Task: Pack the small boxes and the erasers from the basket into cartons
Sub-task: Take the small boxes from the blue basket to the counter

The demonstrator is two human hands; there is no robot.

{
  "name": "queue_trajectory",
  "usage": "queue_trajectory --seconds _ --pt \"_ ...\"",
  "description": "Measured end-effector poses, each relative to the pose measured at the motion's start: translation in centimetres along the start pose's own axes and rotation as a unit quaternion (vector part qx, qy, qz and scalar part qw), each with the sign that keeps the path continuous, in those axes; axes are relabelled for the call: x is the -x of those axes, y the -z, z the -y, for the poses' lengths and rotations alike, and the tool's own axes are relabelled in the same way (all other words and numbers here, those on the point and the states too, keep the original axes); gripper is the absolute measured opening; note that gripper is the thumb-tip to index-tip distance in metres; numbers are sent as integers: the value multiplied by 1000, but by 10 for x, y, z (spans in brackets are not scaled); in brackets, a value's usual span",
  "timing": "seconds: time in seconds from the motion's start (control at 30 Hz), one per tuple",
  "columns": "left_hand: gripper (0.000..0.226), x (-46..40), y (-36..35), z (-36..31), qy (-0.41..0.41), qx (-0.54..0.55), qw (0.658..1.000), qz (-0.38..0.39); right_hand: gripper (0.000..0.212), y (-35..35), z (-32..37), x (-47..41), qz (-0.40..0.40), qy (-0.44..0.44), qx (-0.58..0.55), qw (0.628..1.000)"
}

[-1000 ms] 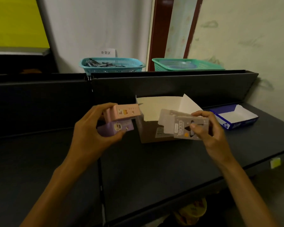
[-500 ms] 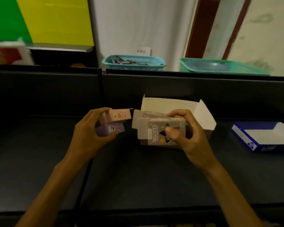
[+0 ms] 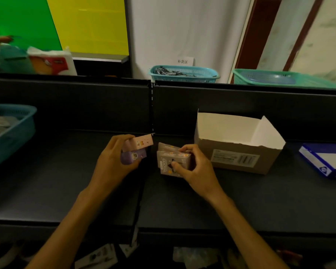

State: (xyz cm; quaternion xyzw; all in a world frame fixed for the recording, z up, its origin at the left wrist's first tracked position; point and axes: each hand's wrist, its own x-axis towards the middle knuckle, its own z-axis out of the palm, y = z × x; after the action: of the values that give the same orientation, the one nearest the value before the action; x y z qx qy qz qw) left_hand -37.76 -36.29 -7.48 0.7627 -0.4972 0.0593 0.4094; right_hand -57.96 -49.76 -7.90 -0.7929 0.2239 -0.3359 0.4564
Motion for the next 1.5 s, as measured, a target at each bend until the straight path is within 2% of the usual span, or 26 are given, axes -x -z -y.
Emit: queue_trajectory --seconds 0.13,0.3,0.47,0.6,0.87,1.03,1.2,1.37,1.4,1.47,1.5 --pt "64 3 1 4 -33 -32 996 77 43 -14 -8 3 -46 -17 93 994" --pt "74 3 11 -1 -9 -78 984 162 49 -17 4 4 -42 -17 184 982" --pt "81 5 46 -9 -15 -188 965 182 54 -18 43 -3 -31 72 309 948" --pt "82 13 74 -8 15 -261 950 174 61 -38 57 -10 33 79 372 924" --pt "78 35 124 15 69 -330 930 144 63 -92 74 -18 101 93 350 927" --pt "75 40 175 44 69 -340 930 125 61 -138 92 -35 100 111 380 913" --pt "71 38 239 93 79 -320 941 77 60 -215 120 -52 115 136 365 914" --pt "68 27 308 166 82 -282 953 72 58 -301 154 -68 94 145 327 929" --pt "68 25 312 172 83 -280 953 76 57 -304 158 -68 97 145 316 933" --pt "65 22 359 222 78 -252 960 99 55 -366 182 -82 86 122 318 936" --pt "63 22 358 228 65 -243 962 106 55 -366 185 -82 80 116 314 939"
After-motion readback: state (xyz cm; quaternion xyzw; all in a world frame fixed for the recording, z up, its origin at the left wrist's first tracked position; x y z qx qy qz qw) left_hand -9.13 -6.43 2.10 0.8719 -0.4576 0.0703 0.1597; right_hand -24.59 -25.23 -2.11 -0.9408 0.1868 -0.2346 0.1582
